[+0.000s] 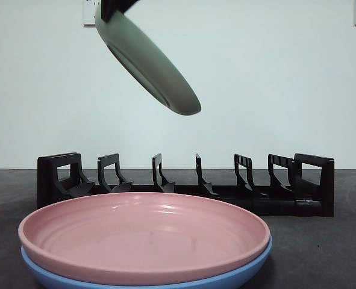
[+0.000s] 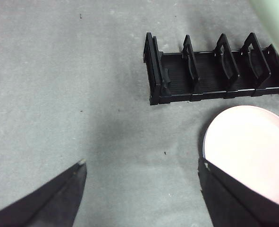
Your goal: Place the plate
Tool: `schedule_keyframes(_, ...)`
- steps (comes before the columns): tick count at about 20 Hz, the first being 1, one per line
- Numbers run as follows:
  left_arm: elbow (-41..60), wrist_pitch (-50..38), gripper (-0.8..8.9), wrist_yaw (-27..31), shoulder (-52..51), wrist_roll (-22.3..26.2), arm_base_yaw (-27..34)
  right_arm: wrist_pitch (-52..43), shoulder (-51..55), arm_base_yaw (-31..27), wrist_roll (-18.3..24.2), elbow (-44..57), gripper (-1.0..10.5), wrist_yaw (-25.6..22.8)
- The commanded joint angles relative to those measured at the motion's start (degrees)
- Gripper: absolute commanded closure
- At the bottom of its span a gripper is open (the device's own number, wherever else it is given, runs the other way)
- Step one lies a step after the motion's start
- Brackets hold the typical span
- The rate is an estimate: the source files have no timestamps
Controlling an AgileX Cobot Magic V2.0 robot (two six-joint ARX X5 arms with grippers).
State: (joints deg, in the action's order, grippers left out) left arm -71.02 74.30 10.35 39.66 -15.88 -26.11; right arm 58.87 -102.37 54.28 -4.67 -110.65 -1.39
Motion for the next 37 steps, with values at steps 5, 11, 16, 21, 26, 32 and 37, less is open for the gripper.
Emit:
schedule_keyframes(5,-0.9,-0.8,4.37,0.2,0.3,0.0,-0.2,-9.1,9.4,6.7,0.7,17.9,9.3,-6.0)
schedule_keyframes(11,-0.9,-2.4,4.37,0.2,0.3,-0.3,-0.2,-11.1,14.9,14.5,0.7,31.3,9.3,-11.9)
schedule_keyframes(16,-0.9,-2.3,4.37,0.2,0.3,-1.6,-0.2,-11.4,14.8,20.5,1.3,37.0,9.3,-12.3)
schedule_keyframes(21,-0.9,-2.3,4.37,0.2,0.3,-1.7,-0.2,-11.1,14.8,23.2,1.3,39.6,9.3,-11.9)
schedule_keyframes(26,-0.9,-2.3,4.37,0.2,0.3,-1.7,-0.2,-10.7,12.5,23.2,2.3,41.2,9.3,-10.2)
schedule_keyframes(32,-0.9,-2.3,4.37,0.2,0.3,-1.7,-0.2,-11.4,7.9,23.2,3.5,41.2,9.3,-8.3)
schedule_keyframes(37,-0.9,-2.3,4.37,0.2,0.3,-1.8,-0.2,-11.3,6.4,23.2,3.6,41.2,9.0,-2.1)
